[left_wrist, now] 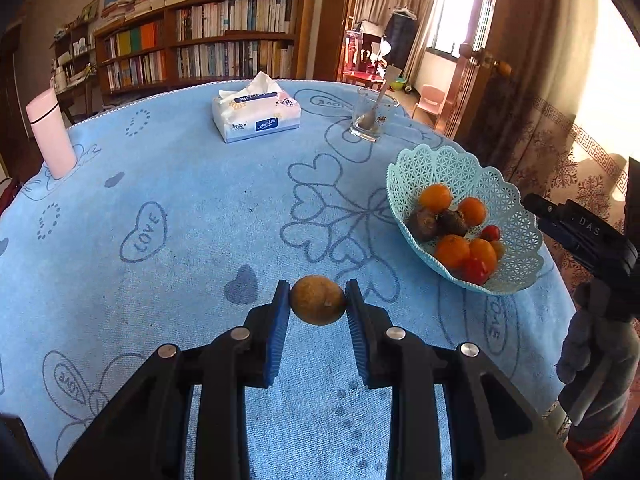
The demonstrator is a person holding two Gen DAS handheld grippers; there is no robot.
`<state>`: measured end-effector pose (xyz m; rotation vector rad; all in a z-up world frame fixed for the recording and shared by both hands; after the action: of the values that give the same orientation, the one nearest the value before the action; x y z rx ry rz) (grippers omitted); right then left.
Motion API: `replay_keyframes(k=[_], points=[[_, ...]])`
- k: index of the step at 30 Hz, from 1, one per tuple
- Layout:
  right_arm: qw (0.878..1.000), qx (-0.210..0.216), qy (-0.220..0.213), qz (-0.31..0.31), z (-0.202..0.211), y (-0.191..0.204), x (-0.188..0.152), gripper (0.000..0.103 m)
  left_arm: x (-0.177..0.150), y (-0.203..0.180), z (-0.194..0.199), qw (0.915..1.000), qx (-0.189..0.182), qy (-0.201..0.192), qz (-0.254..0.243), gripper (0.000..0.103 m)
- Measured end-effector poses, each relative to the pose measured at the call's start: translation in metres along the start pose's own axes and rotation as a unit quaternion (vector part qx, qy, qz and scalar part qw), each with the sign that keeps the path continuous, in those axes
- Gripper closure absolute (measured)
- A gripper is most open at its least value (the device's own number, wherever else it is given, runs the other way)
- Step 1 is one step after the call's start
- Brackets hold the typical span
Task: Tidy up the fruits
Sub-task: 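Carry the tan fruit into the green basket and open the left tool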
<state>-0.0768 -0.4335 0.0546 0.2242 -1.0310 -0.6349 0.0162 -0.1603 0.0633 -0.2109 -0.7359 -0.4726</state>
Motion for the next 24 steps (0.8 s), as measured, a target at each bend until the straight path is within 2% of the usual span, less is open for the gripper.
replay_keyframes(k=[7, 13, 24], points=[[0.997, -0.056, -0.046, 0.032, 0.003, -0.006, -0.001, 0.044, 0.018, -0.040, -0.008, 0.9992, -0.028, -0.001, -0.028, 0.074], [0.993, -0.091, -0.065, 0.028, 0.000, -0.025, -0.002, 0.044, 0.032, -0.074, -0.025, 0.9976, -0.052, 0.008, -0.045, 0.074], [0.991, -0.109, -0.073, 0.007, -0.006, -0.042, -0.004, 0.044, 0.042, -0.107, -0.058, 0.9955, -0.060, 0.026, -0.069, 0.074]])
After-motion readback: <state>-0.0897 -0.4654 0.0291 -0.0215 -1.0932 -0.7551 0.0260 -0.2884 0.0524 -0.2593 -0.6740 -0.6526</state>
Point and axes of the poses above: each gripper's, at about its wrist camera, not at the fingertips, and z roughly against the way its jaws point, y to its left, x to its top, the point moved 2 cm from there along -z, roughly the way its jaws point, and after that the axes turned 7 degrees about x, right-handed, at the moved point
